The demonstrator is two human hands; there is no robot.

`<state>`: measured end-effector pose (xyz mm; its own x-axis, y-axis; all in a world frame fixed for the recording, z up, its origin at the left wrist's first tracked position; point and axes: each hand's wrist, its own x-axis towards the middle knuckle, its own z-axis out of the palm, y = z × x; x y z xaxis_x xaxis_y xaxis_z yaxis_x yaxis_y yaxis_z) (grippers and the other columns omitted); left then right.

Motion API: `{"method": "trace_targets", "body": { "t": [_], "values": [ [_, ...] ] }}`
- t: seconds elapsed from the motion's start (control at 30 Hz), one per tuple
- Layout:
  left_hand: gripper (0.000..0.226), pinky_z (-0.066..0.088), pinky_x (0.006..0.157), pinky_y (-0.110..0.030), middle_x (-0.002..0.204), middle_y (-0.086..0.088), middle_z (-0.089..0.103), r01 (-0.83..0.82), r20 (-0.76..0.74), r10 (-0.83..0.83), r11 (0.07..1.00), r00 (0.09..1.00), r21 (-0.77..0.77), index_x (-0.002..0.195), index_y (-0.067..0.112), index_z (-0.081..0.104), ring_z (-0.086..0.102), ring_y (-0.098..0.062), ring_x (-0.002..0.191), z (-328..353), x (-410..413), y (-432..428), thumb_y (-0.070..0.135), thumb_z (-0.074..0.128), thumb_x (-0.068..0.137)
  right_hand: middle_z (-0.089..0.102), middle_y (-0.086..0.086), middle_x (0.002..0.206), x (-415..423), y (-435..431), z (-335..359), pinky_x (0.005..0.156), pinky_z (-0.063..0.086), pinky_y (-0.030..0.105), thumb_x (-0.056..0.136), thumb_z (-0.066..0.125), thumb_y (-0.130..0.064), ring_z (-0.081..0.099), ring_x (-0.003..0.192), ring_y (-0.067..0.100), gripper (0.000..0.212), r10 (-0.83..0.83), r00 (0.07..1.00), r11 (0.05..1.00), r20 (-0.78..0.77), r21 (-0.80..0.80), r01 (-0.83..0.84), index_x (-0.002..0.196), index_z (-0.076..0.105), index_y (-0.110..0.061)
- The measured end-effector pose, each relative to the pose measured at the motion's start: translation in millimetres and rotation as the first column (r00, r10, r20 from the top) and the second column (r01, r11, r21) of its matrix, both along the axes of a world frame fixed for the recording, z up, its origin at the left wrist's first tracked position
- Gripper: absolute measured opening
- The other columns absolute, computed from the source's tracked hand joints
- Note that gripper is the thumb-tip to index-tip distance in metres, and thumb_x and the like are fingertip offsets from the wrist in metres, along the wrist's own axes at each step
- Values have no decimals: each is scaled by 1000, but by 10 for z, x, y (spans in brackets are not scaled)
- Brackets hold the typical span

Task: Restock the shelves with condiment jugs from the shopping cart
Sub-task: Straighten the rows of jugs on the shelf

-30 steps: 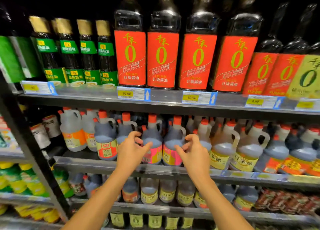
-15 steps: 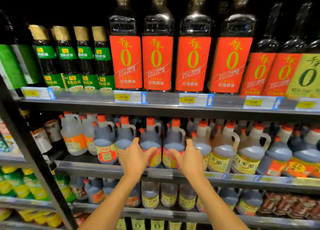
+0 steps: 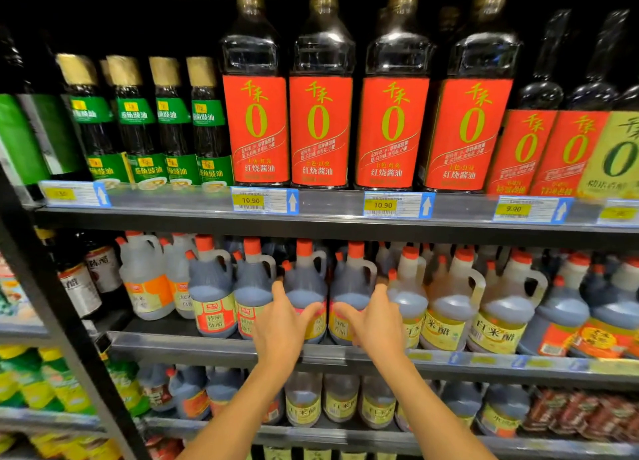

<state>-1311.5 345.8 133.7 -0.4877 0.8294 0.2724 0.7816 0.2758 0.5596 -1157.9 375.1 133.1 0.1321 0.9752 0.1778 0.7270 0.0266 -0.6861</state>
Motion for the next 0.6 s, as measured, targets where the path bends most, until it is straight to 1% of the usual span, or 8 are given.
{"method": "trace_targets", "body": {
  "t": [0.07, 0.13, 0.2, 0.3, 0.37, 0.43, 0.53, 0.6],
  "values": [
    [98, 35, 54, -33, 69, 6, 62, 20, 5, -20, 1000, 1000, -1, 151, 9, 27, 69, -24, 79, -10, -19, 23, 68, 63, 82, 69, 1, 66, 11, 37, -24, 62, 59, 44, 82, 74, -61, 70, 55, 19, 57, 26, 997, 999, -68, -22, -28, 92, 37, -19],
    [96, 38, 54, -34, 71, 4, 66, 38, 13, -38, 999, 999, 12, 151, 8, 27, 69, -23, 77, -43, -46, 45, 65, 63, 84, 70, 4, 60, 37, 61, -13, 63, 60, 43, 84, 76, -53, 66, 43, 13, 53, 60, 990, 996, -128, -50, -67, 92, 38, -17],
    [91, 40, 55, -34, 73, 3, 67, 58, 14, -58, 998, 998, 35, 151, 8, 28, 69, -22, 77, -57, -56, 36, 63, 61, 87, 69, 6, 55, 46, 51, 7, 63, 60, 40, 86, 77, -47, 64, 41, 11, 51, 94, 980, 993, -175, -55, -105, 91, 38, -16],
    [81, 35, 57, -32, 82, 0, 70, 87, -14, -87, 994, 996, 60, 149, 9, 29, 69, -24, 83, -74, -51, -1, 59, 56, 92, 69, 6, 53, 41, 41, -20, 65, 60, 40, 88, 76, -47, 66, 45, 10, 48, 122, 975, 991, -185, -38, -131, 92, 38, -17],
    [82, 35, 57, -32, 84, -1, 71, 104, -12, -103, 992, 995, 75, 151, 10, 26, 69, -24, 83, -75, -61, -12, 59, 56, 92, 70, 3, 56, 40, 24, -65, 70, 60, 41, 90, 72, -48, 69, 53, 9, 49, 140, 979, 990, -151, -7, -143, 105, 40, -14],
    [86, 37, 52, -31, 74, 1, 68, 128, 1, -129, 987, 992, 101, 153, 12, 21, 68, -21, 72, -77, -88, -1, 57, 59, 91, 71, -2, 58, 47, -18, -104, 70, 60, 43, 92, 69, -47, 69, 58, 6, 58, 167, 979, 985, -120, 49, -163, 124, 38, -10],
    [84, 41, 45, -31, 61, 5, 61, 167, 43, -176, 972, 983, 167, 152, 15, 21, 64, -17, 58, -32, -137, 8, 49, 66, 90, 70, -8, 63, 64, -120, -98, 64, 60, 36, 93, 71, -41, 68, 60, 4, 83, 197, 973, 975, -118, 126, -182, 152, 22, -8],
    [76, 47, 47, -35, 57, 6, 57, 191, 69, -214, 950, 974, 249, 151, 15, 27, 60, -13, 55, 6, -164, 1, 43, 66, 92, 69, -10, 66, 74, -174, -39, 62, 59, 35, 94, 70, -39, 67, 60, 4, 87, 197, 973, 970, -122, 167, -176, 156, 16, -13]
  ]
}}
